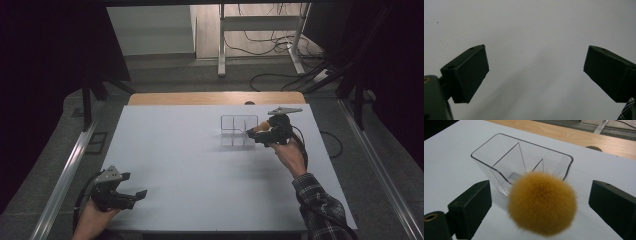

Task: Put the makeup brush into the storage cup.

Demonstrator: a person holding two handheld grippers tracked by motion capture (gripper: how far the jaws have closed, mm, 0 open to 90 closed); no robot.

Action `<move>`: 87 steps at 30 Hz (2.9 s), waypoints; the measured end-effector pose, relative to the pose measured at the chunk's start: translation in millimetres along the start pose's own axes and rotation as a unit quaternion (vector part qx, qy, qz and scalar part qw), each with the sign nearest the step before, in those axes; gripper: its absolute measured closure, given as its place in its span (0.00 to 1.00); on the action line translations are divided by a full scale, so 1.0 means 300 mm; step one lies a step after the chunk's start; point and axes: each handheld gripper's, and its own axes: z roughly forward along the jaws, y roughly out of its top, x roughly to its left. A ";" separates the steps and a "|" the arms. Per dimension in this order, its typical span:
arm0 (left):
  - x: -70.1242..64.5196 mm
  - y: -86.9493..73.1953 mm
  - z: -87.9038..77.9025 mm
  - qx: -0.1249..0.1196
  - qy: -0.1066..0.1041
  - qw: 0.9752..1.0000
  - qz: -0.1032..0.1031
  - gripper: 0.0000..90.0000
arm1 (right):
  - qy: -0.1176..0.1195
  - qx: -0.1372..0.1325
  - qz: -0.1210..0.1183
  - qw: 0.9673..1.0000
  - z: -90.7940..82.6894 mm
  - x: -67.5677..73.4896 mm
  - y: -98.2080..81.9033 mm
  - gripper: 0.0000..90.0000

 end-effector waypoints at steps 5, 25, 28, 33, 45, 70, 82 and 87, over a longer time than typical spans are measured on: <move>0.000 0.000 0.000 0.000 0.001 1.000 0.001 0.07 | 0.007 0.001 0.001 1.000 -0.011 0.001 -0.005 0.03; -0.001 0.001 -0.001 -0.003 0.005 1.000 0.004 0.06 | 0.018 0.002 -0.008 1.000 -0.056 0.027 -0.023 0.01; 0.001 0.001 -0.001 -0.004 0.006 1.000 0.003 0.05 | 0.021 0.004 -0.010 1.000 -0.065 0.035 -0.027 0.00; 0.001 0.001 -0.002 -0.004 0.007 1.000 0.002 0.04 | 0.024 0.002 -0.014 1.000 -0.076 0.045 -0.034 0.00; 0.000 0.002 -0.004 -0.009 0.007 1.000 0.003 0.04 | 0.024 0.004 -0.018 1.000 -0.093 0.048 -0.058 0.00; -0.001 0.005 -0.008 -0.016 0.013 1.000 0.001 0.02 | 0.024 0.022 -0.028 0.999 -0.099 0.059 -0.120 0.00; -0.001 0.006 -0.009 -0.019 0.013 1.000 -0.003 0.02 | 0.026 0.025 -0.028 0.999 -0.109 0.071 -0.139 0.00; 0.000 0.005 -0.010 -0.022 0.013 1.000 -0.003 0.02 | 0.030 0.026 -0.031 0.999 -0.115 0.077 -0.147 0.00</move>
